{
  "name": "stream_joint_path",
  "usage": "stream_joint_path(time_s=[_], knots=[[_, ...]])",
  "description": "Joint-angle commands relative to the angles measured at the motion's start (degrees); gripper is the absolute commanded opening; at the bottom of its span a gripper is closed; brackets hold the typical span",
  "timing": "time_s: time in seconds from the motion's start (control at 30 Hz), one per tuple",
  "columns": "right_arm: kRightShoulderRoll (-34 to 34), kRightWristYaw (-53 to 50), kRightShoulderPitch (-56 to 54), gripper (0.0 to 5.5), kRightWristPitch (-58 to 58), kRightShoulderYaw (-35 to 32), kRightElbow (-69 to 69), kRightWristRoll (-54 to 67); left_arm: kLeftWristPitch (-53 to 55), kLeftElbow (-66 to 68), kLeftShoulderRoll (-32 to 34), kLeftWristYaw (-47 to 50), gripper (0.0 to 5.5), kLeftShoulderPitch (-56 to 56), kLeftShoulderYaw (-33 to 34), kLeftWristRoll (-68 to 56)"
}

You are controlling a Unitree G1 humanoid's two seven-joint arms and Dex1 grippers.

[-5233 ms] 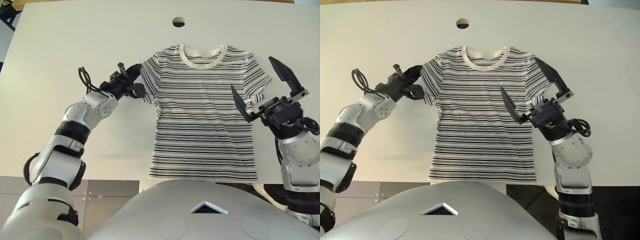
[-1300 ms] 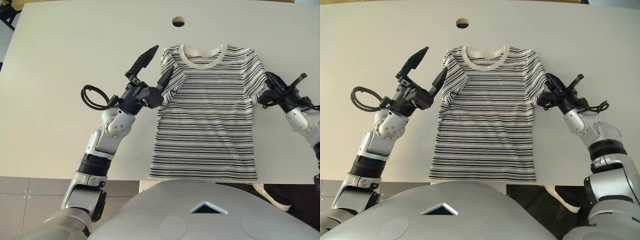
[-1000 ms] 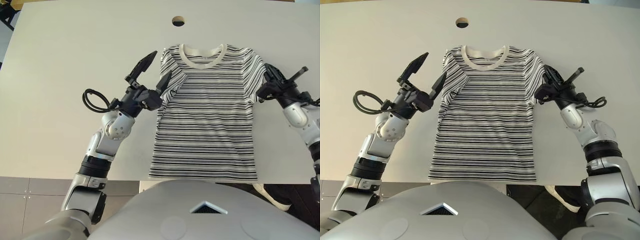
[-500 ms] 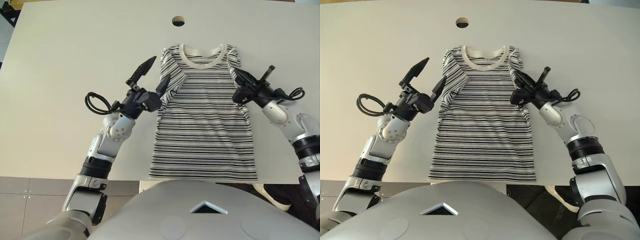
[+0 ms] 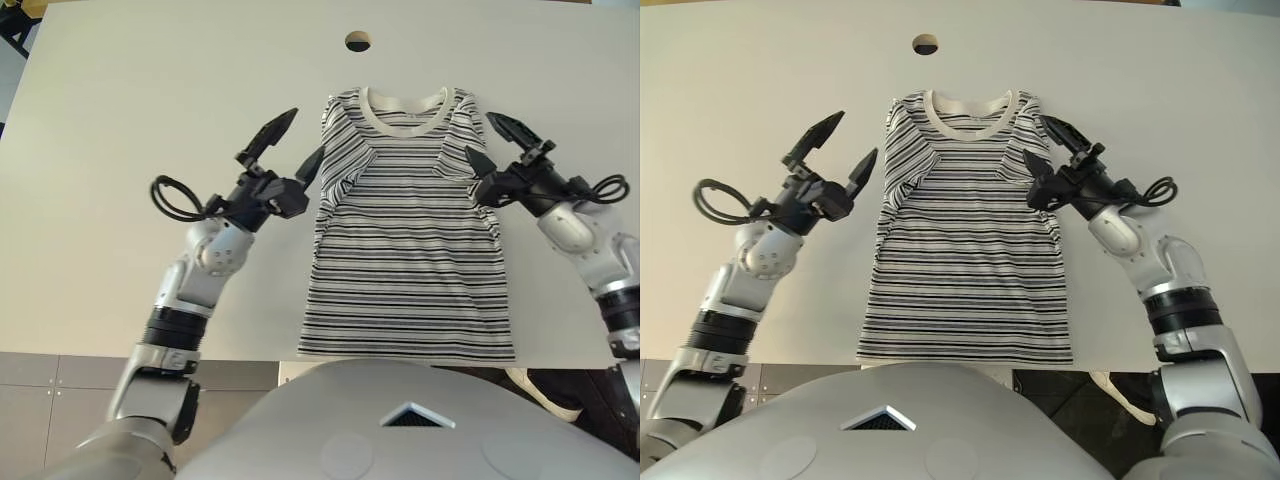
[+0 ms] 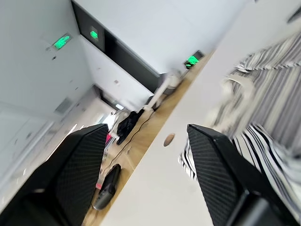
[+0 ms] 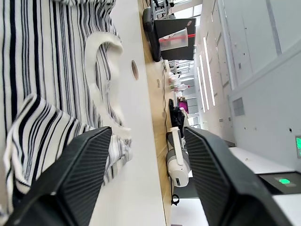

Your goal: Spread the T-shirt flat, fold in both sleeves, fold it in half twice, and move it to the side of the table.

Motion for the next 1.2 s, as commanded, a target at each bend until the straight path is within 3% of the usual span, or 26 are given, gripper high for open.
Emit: stream_joint_path(time_s=[0.03,0.17,0.27,0.43,0.63,1.0,1.17,1.2], knots=[[-10.36,7.55,25.83,3.18,-3.38,-13.12,-13.17,11.18,-6.75,-5.71,16.72,-11.40,3.16,12.50,3.13,-5.63],[-11.39,12.56,47.28,3.18,-0.98,-27.35,-20.37,6.15,-7.24,-9.28,24.90,-19.60,3.16,20.15,2.69,-10.24],[-11.57,16.33,53.84,3.18,0.08,-32.66,-22.85,1.24,-5.21,-11.42,26.03,-25.95,3.16,20.20,-0.50,-13.44],[-14.08,28.54,59.09,3.18,0.75,-28.41,-31.22,-3.43,-4.82,-17.20,28.82,-37.66,3.16,20.60,-8.11,-16.75],[-15.41,35.90,55.21,3.18,1.33,-22.53,-36.45,-1.68,-5.60,-18.14,28.81,-45.34,3.16,16.64,-12.44,-17.29],[-18.44,46.87,54.66,3.18,2.76,-25.34,-43.94,5.57,-6.75,-17.01,25.00,-47.72,3.16,12.51,-16.70,-15.74],[-18.31,49.26,51.49,3.18,2.76,-22.12,-43.47,6.42,-7.84,-14.89,23.22,-47.45,3.16,11.27,-17.99,-15.58],[-18.04,49.35,50.59,3.19,2.82,-21.14,-43.14,6.42,-8.35,-14.55,23.14,-47.54,2.94,11.18,-18.20,-15.84]])
